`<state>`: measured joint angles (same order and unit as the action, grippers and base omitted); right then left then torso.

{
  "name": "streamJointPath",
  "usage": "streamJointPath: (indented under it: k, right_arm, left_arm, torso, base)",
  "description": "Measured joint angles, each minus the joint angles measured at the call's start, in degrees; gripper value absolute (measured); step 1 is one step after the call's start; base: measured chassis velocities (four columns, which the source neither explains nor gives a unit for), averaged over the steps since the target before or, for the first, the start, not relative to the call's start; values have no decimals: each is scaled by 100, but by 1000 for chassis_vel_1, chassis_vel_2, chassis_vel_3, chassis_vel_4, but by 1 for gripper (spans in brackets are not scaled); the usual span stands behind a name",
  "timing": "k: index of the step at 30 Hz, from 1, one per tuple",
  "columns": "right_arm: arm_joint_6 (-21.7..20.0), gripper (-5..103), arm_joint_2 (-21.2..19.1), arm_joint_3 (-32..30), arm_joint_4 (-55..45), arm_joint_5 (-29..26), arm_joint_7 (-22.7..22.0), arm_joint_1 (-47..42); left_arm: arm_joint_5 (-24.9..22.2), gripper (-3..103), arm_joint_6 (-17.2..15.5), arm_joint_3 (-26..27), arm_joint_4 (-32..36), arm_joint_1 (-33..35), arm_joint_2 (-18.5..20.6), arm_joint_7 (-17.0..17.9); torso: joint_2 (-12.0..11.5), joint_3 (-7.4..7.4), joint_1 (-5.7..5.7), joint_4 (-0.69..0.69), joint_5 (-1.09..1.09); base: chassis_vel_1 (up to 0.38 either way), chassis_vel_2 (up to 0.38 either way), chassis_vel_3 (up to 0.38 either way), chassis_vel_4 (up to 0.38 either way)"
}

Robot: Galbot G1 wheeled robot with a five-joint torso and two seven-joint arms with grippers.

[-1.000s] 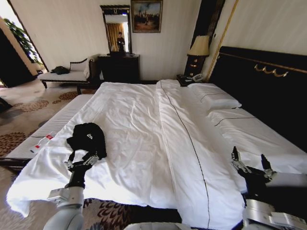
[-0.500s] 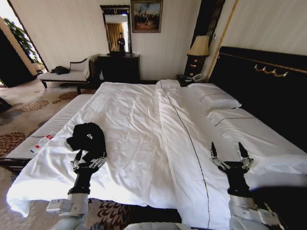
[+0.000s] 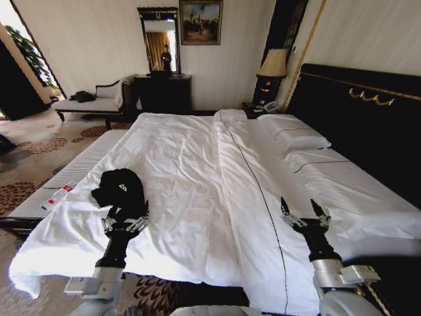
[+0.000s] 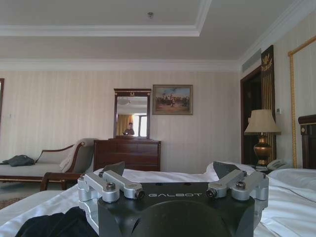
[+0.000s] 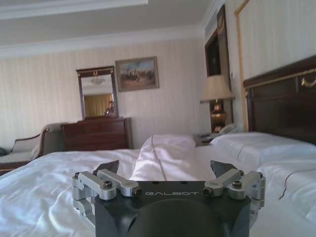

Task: Fold the clothes on the bed.

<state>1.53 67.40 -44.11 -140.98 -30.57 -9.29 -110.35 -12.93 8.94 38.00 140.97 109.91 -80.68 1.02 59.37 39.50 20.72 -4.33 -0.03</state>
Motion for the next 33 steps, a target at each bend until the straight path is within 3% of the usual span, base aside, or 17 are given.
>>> streamJointPath:
  k: [4, 9, 21, 33]
  right_arm:
    - [-247, 100, -107, 20, -74, -159, 32, 100]
    - [350, 100, -203, 35, 130, -133, 149, 193]
    - [280, 100, -275, 38, 150, -101, 208, 185]
    - [279, 100, -81, 315, 334, 118, 208, 330]
  left_arm:
    - [68, 100, -44, -95, 53, 71, -188, -11]
    - [193, 100, -51, -196, 73, 102, -325, -16]
    - [486, 100, 23, -319, 64, 144, -520, -13]
    - [665, 100, 107, -361, 50, 162, -652, 6]
  torso:
    - [0, 0, 0, 0, 0]
    - [0, 0, 0, 0, 1]
    - [0, 0, 0, 0, 0]
    - [0, 0, 0, 0, 0]
  base:
    - [0, 0, 0, 0]
    - [0, 0, 0, 0]
    - [0, 0, 0, 0]
    - [0, 0, 0, 0]
